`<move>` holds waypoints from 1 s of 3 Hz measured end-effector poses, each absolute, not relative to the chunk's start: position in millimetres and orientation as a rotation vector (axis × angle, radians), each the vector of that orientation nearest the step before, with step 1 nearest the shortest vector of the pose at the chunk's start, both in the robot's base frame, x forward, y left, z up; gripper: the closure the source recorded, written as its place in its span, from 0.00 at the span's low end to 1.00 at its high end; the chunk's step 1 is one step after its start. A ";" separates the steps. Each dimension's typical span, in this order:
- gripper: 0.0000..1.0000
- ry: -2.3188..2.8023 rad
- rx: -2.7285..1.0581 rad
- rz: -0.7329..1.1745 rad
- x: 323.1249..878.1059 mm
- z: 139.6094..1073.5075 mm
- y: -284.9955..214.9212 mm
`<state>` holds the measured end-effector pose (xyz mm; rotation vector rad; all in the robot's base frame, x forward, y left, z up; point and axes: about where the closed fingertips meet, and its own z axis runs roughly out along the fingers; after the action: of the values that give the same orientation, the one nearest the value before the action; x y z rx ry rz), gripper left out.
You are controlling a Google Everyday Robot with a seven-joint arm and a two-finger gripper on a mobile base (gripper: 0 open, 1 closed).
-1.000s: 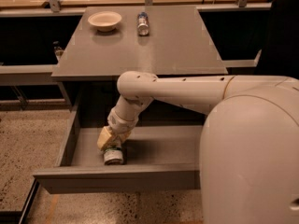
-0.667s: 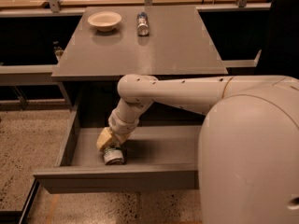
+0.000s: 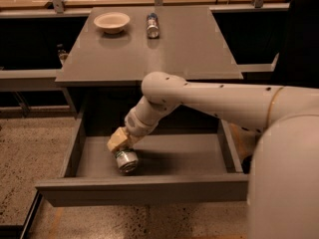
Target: Pick 7up can from top drawer and place on counter
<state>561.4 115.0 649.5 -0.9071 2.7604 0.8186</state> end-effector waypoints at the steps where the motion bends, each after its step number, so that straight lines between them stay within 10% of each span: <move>1: 1.00 2.510 -0.895 0.944 575.7 730.8 89.4; 3: 1.00 2.085 -0.998 0.954 598.8 875.2 2.6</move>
Offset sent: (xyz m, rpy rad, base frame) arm 0.0309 -0.1369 0.2484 0.4564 -0.6035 0.1790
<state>598.8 2.6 875.2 -0.9978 2.0850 0.9544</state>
